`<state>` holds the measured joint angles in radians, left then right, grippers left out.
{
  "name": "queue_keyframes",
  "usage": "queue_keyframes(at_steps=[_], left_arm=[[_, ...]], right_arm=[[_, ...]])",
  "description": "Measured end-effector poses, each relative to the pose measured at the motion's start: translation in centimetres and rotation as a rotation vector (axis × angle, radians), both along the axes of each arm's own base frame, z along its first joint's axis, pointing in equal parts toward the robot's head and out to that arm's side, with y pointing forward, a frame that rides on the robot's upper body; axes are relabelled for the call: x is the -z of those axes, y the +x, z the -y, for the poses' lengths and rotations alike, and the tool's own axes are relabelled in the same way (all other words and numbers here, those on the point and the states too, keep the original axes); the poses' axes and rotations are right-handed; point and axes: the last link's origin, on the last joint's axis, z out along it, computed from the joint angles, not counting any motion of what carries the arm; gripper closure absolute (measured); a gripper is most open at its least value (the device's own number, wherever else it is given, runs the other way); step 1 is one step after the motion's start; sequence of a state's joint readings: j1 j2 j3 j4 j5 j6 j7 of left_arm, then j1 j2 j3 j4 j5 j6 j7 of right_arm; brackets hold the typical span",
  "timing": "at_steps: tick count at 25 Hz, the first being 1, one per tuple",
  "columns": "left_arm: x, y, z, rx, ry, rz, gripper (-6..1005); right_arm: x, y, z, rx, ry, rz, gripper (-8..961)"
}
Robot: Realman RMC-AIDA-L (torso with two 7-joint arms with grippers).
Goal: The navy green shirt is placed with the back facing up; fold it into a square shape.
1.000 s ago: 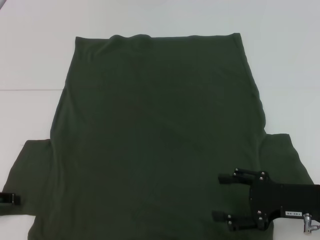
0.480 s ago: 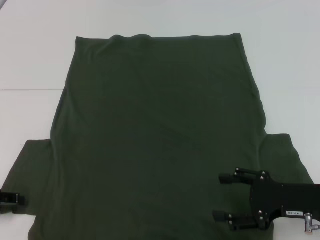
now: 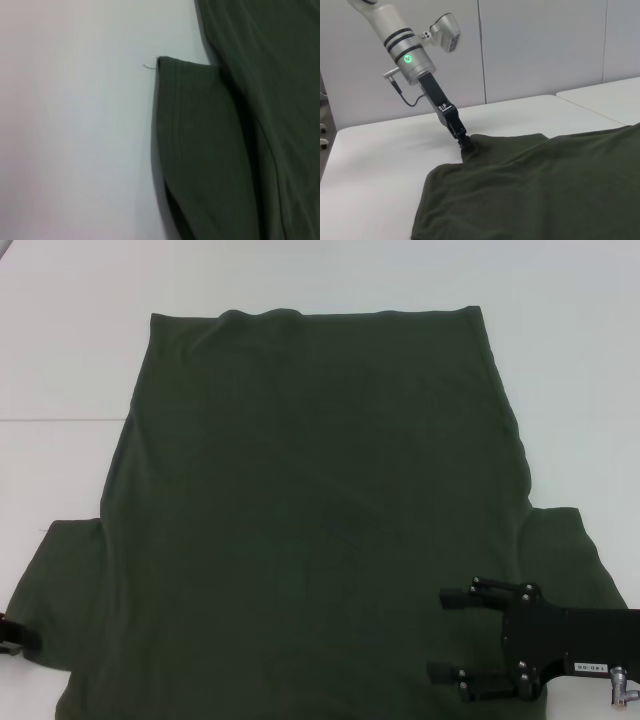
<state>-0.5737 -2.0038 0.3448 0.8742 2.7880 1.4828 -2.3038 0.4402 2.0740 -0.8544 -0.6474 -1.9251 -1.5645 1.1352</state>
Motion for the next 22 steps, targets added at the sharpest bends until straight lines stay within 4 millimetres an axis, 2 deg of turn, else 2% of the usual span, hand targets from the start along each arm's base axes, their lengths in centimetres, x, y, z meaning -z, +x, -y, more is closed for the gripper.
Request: queue_keyframes(at_steps=[7, 9, 16, 22], left_arm=[[-0.3, -0.1, 0.1, 0.004, 0.000, -0.008, 729], [-0.3, -0.1, 0.2, 0.008, -0.003, -0.009, 955], [-1.1, 0.5, -0.1, 0.043, 0.026, -0.005, 969], [-2.1, 3.0, -0.6, 0.135, 0.055, 0.017, 969]], right_arm=[[0.0, -0.1, -0.1, -0.004, -0.001, -0.001, 35], [0.0, -0.2, -0.1, -0.005, -0.001, -0.001, 35], [0.0, -0.2, -0.1, -0.006, -0.003, -0.003, 35], [-0.1, -0.4, -0.2, 0.002, -0.009, -0.015, 35]])
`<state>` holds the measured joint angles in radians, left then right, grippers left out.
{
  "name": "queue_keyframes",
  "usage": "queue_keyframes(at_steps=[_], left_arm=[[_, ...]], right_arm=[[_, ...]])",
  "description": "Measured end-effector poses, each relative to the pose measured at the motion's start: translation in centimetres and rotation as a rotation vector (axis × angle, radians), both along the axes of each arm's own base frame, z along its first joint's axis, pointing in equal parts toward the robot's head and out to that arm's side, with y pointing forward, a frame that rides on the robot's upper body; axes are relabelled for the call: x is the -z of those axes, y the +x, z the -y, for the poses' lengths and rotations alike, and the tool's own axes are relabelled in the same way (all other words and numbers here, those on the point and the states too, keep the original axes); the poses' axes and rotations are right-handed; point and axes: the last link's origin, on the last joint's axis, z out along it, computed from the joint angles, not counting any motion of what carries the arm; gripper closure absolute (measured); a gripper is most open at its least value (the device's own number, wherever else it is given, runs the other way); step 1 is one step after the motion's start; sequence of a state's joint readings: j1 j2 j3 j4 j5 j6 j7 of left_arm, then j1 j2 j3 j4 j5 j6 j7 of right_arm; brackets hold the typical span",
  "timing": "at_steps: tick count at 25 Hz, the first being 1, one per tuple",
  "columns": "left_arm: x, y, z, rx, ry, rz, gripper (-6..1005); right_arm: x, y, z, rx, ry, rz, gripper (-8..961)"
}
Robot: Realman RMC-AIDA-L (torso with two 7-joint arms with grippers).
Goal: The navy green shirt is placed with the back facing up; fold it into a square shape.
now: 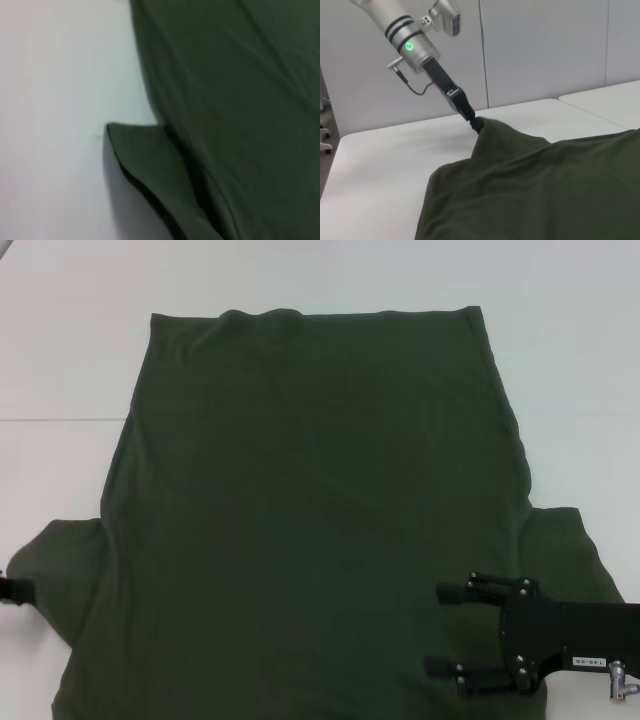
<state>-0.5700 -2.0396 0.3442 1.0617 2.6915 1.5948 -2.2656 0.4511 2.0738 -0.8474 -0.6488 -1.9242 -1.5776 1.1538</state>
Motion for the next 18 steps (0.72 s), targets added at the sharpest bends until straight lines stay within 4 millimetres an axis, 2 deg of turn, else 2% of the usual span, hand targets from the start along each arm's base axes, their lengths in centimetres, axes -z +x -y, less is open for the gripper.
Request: queue_keyframes(at_steps=[3, 8, 18], left_arm=[[-1.2, 0.3, 0.2, 0.006, 0.028, -0.020, 969], [-3.0, -0.5, 0.8, -0.026, 0.068, -0.028, 969], [-5.2, -1.6, 1.5, -0.061, 0.131, -0.038, 969]], right_arm=[[-0.2, -0.2, -0.1, -0.006, 0.007, -0.002, 35], [-0.4, -0.4, -0.1, -0.009, 0.013, -0.004, 34], [-0.4, -0.6, -0.3, -0.005, 0.010, -0.008, 34]])
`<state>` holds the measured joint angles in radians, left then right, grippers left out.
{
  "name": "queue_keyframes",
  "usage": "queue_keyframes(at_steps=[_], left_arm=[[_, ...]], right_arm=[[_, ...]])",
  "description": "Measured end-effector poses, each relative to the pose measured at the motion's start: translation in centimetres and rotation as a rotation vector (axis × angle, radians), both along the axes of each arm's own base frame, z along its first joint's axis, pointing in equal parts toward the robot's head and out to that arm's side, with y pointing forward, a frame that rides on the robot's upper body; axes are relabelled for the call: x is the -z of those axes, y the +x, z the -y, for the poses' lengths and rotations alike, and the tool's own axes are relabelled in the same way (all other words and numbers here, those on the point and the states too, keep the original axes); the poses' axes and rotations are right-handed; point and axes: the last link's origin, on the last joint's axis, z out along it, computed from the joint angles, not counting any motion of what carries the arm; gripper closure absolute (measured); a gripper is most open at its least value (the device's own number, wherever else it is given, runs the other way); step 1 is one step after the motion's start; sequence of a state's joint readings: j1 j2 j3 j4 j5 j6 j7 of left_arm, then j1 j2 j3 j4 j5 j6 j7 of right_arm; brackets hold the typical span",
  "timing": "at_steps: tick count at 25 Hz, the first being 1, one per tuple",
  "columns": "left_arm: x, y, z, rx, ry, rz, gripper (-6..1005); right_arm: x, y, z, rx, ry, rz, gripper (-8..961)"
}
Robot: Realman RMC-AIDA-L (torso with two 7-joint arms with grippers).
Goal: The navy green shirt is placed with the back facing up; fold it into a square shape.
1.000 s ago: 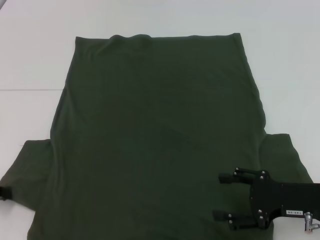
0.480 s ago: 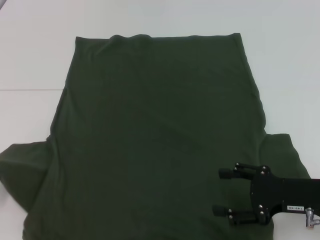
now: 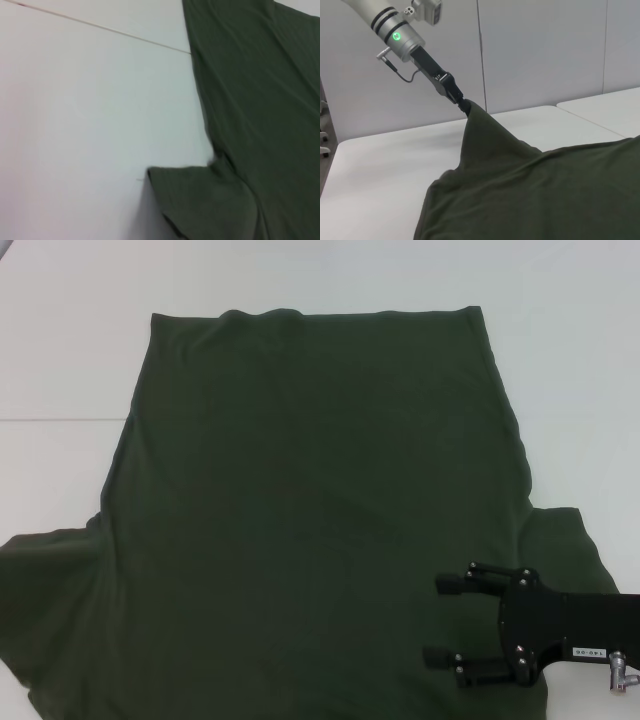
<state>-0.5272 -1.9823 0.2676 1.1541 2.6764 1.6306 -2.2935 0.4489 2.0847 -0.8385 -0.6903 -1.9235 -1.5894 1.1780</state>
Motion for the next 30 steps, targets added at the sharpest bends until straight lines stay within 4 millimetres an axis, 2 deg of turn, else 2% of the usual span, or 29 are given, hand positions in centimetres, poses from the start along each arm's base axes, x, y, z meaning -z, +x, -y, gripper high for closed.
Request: queue_keyframes(at_steps=[4, 6, 10, 13, 17, 20, 30], left_arm=[[-0.6, 0.1, 0.1, 0.006, 0.026, 0.003, 970], [-0.7, 0.7, 0.0, 0.037, 0.039, 0.024, 970], [-0.7, 2.6, -0.2, 0.126, 0.049, 0.092, 970], [0.1, 4.7, -0.4, 0.220, 0.026, 0.173, 970], [3.0, 7.3, -1.3, 0.306, -0.086, 0.191, 970], [5.0, 8.5, -1.8, 0.332, -0.159, 0.181, 970], [10.7, 9.5, -3.2, 0.324, -0.319, 0.168, 969]], right_arm=[[0.0, 0.0, 0.0, 0.000, 0.001, -0.001, 34], [0.0, -0.1, -0.1, -0.001, 0.001, -0.002, 34], [0.1, -0.1, -0.1, -0.001, 0.002, 0.000, 34], [0.1, -0.1, -0.1, 0.000, 0.003, 0.001, 34], [0.0, -0.1, -0.1, 0.000, 0.003, 0.001, 34], [0.0, 0.0, -0.1, -0.001, 0.002, 0.001, 34], [-0.1, 0.2, 0.1, 0.003, -0.001, 0.008, 34]])
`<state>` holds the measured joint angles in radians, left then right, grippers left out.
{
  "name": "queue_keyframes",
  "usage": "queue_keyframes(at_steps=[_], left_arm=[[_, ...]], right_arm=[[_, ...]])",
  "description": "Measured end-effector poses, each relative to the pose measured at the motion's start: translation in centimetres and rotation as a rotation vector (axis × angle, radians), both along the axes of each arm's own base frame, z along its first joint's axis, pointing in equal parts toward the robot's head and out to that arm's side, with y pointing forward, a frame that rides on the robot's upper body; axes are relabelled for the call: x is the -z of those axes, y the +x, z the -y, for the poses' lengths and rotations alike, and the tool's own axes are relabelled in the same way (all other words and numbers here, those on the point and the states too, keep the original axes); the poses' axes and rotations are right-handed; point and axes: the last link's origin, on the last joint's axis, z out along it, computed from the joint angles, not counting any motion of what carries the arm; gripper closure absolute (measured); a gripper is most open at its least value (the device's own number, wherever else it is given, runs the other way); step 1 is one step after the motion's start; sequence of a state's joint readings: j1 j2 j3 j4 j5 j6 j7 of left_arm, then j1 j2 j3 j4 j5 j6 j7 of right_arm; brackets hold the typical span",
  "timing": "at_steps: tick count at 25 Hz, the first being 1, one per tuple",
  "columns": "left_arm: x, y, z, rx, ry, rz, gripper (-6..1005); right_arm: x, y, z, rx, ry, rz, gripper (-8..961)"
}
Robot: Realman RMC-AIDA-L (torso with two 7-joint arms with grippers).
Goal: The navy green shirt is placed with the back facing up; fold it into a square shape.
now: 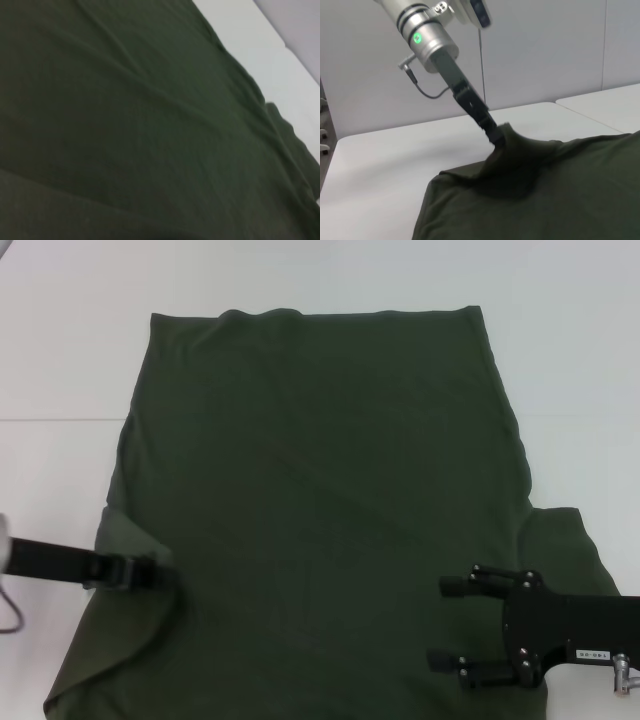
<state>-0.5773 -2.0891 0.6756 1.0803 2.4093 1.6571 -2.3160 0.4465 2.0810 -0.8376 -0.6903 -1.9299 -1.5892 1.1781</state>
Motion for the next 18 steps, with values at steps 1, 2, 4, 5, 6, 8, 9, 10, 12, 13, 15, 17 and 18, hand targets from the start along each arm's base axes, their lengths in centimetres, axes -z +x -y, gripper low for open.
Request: queue_keyframes(at_steps=[1, 2, 4, 5, 6, 8, 9, 10, 12, 13, 15, 17, 18], left_arm=[[0.6, 0.0, -0.1, -0.003, -0.013, 0.000, 969], [1.1, -0.1, -0.3, -0.009, -0.024, 0.000, 969], [2.0, -0.1, -0.6, -0.017, -0.045, -0.001, 965], [2.2, -0.2, -0.6, -0.018, -0.048, -0.002, 963], [2.5, -0.2, -0.7, -0.020, -0.048, -0.005, 945], [2.8, -0.2, -1.0, -0.022, -0.033, -0.013, 910], [2.9, -0.2, -1.0, -0.024, -0.026, -0.014, 893], [2.9, -0.3, -1.1, -0.028, -0.018, -0.016, 875], [2.9, -0.3, -1.2, -0.031, -0.010, -0.017, 840], [2.9, -0.4, -1.2, -0.032, -0.008, -0.017, 822], [2.7, -0.4, -1.2, -0.037, -0.002, -0.020, 787], [1.8, -0.9, -1.5, -0.076, 0.042, -0.038, 717], [0.5, -2.0, -1.8, -0.146, 0.109, -0.067, 681]], right_arm=[[0.0, 0.1, 0.0, 0.001, 0.000, 0.001, 34], [-0.1, 0.1, 0.1, 0.003, 0.000, 0.002, 34], [-0.1, 0.2, 0.1, 0.004, 0.001, 0.004, 34], [-0.1, 0.3, 0.1, 0.005, 0.001, 0.005, 33], [-0.2, 0.3, 0.1, 0.005, 0.001, 0.005, 33], [-0.2, 0.3, 0.1, 0.006, 0.002, 0.006, 33], [-0.2, 0.3, 0.1, 0.006, 0.002, 0.007, 33], [-0.2, 0.4, 0.1, 0.007, 0.002, 0.007, 33], [-0.3, 0.4, 0.2, 0.008, 0.002, 0.008, 33], [-0.3, 0.5, 0.2, 0.009, 0.003, 0.008, 33], [-0.3, 0.5, 0.2, 0.010, 0.003, 0.009, 33], [-0.3, 0.5, 0.2, 0.010, 0.003, 0.009, 33], [-0.3, 0.5, 0.2, 0.010, 0.003, 0.009, 33]])
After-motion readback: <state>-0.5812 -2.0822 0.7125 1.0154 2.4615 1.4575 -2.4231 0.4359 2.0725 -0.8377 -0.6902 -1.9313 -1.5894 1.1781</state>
